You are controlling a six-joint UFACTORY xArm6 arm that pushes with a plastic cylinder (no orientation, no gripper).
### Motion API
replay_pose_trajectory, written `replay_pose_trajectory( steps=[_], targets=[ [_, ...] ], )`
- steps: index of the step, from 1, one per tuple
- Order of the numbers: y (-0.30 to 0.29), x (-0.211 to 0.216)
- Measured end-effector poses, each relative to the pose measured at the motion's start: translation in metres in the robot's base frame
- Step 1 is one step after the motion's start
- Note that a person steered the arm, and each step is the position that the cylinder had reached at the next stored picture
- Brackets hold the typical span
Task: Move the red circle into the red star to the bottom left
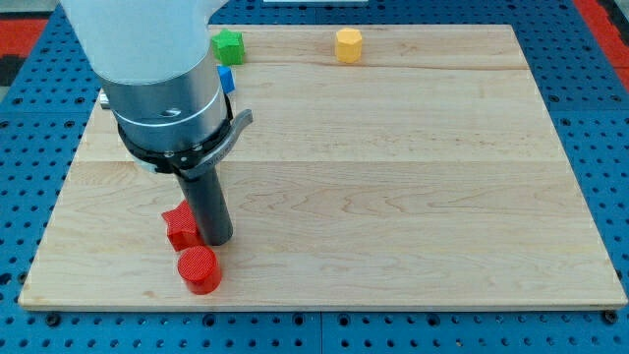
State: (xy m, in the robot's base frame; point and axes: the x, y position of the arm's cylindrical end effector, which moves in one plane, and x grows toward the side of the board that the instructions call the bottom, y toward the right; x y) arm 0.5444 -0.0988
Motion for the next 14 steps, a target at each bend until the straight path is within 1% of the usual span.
replay_pose_trajectory(
  steps=[1, 2, 4, 5, 6, 7, 8, 9, 10, 11, 12, 13, 14],
  targets=[
    [0.043, -0.004],
    [0.074, -0.011],
    [0.074, -0.011],
    [0.079, 0.006],
    [0.095, 0.065],
    [0.086, 0.075],
    [0.035, 0.071],
    [-0.037, 0.057],
    [-0.034, 0.056],
    [-0.032, 0.074],
    [-0.047, 0.07],
    [-0.123, 0.073],
    [-0.114, 0.057]
  ],
)
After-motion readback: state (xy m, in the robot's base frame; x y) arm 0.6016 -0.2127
